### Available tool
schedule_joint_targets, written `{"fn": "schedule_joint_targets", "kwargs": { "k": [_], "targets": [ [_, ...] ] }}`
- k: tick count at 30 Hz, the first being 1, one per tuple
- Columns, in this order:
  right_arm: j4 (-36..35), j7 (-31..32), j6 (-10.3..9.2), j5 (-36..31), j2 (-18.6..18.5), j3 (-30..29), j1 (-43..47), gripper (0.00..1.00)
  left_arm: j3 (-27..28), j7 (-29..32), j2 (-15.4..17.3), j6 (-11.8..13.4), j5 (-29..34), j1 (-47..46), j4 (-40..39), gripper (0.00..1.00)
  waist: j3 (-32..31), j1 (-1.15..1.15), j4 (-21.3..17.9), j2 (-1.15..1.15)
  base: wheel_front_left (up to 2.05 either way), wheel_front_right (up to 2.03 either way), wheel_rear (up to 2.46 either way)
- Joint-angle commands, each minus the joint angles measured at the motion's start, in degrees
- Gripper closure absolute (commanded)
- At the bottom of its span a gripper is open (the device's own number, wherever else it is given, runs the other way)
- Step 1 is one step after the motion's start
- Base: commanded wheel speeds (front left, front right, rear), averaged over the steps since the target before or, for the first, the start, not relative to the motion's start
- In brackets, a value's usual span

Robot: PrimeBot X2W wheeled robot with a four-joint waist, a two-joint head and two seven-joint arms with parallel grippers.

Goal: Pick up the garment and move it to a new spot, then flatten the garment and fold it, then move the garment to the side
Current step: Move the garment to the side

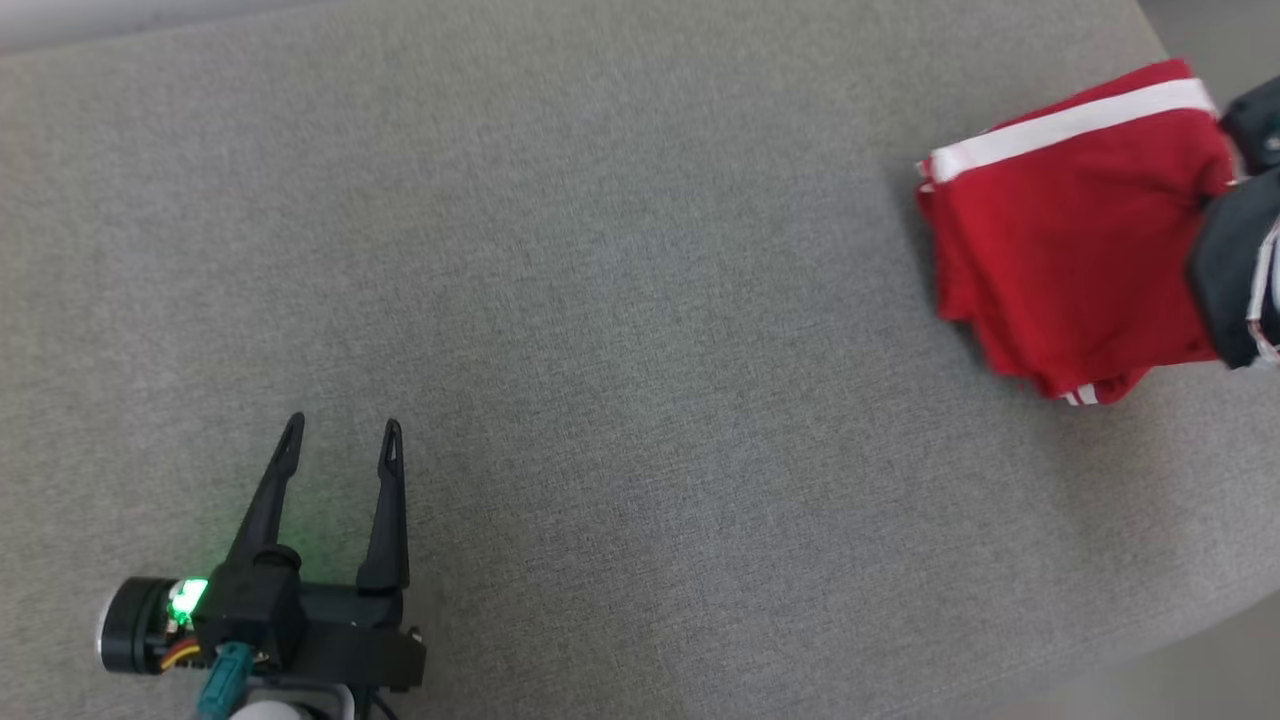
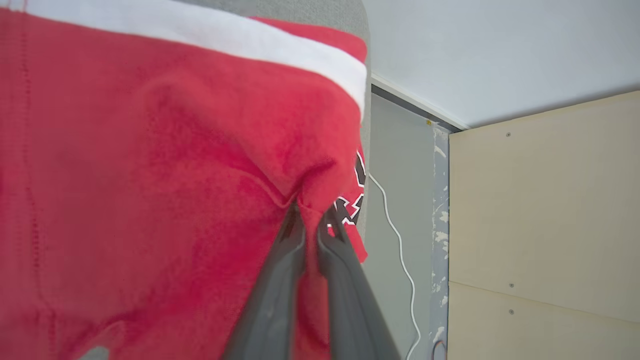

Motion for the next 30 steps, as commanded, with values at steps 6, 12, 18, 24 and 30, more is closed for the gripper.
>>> {"fn": "schedule_joint_targets", "kwargs": {
  "k": [6,12,18,24,30],
  "targets": [
    [8.57,-6.8,0.0,-2.52,0.6,-5.97,1.22,1.0,-0.75,-0.16,1.07,-0.25,1.09,-2.53,-1.58,0.0,5.04,-0.01,1.26,-0.01,0.0,0.0,0.0],
    [15.74,-13.93,0.0,-6.38,3.49,-12.59,1.87,1.0,-0.8,-0.15,1.94,-0.18,1.59,-3.45,-3.14,0.0,7.04,-0.01,2.48,-0.01,0.0,0.0,0.0],
    [18.17,-18.54,0.0,-9.85,5.8,-15.23,1.81,0.0,-1.11,-0.14,1.99,-0.03,1.7,-2.87,-4.27,0.0,6.28,-0.01,2.94,-0.01,0.0,0.0,0.0],
    [15.19,-25.5,0.0,-10.73,9.03,-19.28,4.2,0.0,-1.1,-0.16,0.52,0.43,0.42,-1.29,-4.53,0.0,2.38,-0.01,3.96,-0.01,0.0,0.0,0.0],
    [5.31,-31.45,0.0,-8.07,14.6,-24.49,12.88,0.0,-0.75,-0.16,-0.9,1.21,-1.37,1.05,-3.9,0.0,-3.35,-0.01,6.73,-0.01,0.0,0.0,0.0]
  ]
}}
